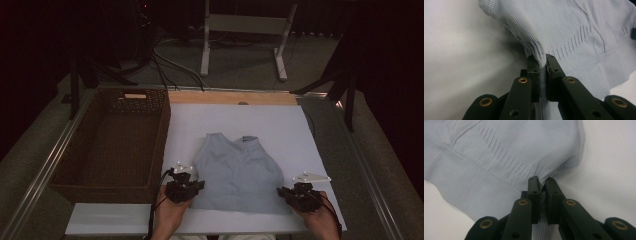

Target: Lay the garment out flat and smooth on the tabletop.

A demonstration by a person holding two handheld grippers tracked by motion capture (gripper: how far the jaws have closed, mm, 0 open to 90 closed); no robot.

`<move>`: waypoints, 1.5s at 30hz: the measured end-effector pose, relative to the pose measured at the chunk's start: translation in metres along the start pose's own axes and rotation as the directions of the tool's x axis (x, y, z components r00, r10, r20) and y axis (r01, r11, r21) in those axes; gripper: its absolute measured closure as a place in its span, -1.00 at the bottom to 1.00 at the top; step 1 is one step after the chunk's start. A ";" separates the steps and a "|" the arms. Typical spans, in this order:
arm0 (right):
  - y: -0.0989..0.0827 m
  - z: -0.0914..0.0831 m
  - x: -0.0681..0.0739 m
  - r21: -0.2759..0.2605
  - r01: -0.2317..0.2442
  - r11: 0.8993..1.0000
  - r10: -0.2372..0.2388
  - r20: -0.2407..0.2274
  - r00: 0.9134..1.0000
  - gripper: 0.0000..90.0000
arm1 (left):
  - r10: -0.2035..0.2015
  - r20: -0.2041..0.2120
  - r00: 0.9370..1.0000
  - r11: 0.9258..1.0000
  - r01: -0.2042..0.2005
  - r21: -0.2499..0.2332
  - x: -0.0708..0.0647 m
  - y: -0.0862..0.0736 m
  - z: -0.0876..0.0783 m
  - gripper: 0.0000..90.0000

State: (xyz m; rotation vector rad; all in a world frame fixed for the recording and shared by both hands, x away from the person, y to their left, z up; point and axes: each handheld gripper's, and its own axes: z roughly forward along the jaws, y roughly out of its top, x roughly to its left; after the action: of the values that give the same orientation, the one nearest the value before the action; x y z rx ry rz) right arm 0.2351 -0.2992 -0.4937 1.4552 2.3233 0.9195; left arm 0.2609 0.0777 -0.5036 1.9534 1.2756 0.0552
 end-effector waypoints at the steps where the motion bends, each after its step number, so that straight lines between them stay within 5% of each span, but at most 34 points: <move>1: -0.001 -0.001 0.001 0.002 -0.001 1.000 0.001 -0.003 1.000 0.88 | 0.000 0.003 1.000 1.000 0.000 0.000 0.000 -0.001 -0.002 0.91; 14: -0.013 -0.013 0.008 0.002 0.017 1.000 -0.017 -0.033 0.999 0.87 | 0.019 0.018 1.000 1.000 -0.020 0.022 -0.007 -0.012 -0.014 0.89; 18: -0.014 -0.013 0.008 -0.001 0.017 1.000 -0.017 -0.024 1.000 0.71 | 0.036 -0.007 0.999 0.999 -0.036 0.003 -0.008 -0.010 -0.013 0.39; 21: -0.008 -0.014 0.002 -0.036 -0.006 0.999 0.006 0.005 1.000 0.22 | 0.043 -0.042 0.998 0.998 -0.044 -0.043 -0.008 -0.004 -0.012 0.08; 28: 0.011 -0.010 -0.009 -0.095 -0.054 0.994 0.056 0.021 0.998 -0.17 | 0.035 -0.063 0.997 0.995 -0.041 -0.093 -0.009 0.011 -0.006 -0.21; 33: 0.021 -0.003 -0.014 -0.110 -0.079 0.991 0.081 0.016 0.997 -0.25 | 0.038 -0.073 0.997 0.994 -0.046 -0.102 -0.009 0.016 0.000 -0.39; 41: 0.028 0.022 -0.020 -0.040 -0.111 0.993 0.111 -0.005 0.994 -0.32 | 0.026 -0.135 0.990 0.995 -0.038 -0.088 -0.002 0.020 0.009 -0.48; 45: 0.026 0.028 -0.022 -0.014 -0.136 0.991 0.135 -0.029 0.990 -0.20 | 0.022 -0.130 0.991 0.998 -0.030 -0.057 0.000 0.021 0.013 -0.46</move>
State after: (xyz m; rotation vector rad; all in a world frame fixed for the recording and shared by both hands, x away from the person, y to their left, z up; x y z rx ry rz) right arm 0.2781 -0.2999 -0.5014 1.6207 2.2539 0.9978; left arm 0.2822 0.0661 -0.4996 1.9422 1.3168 0.2332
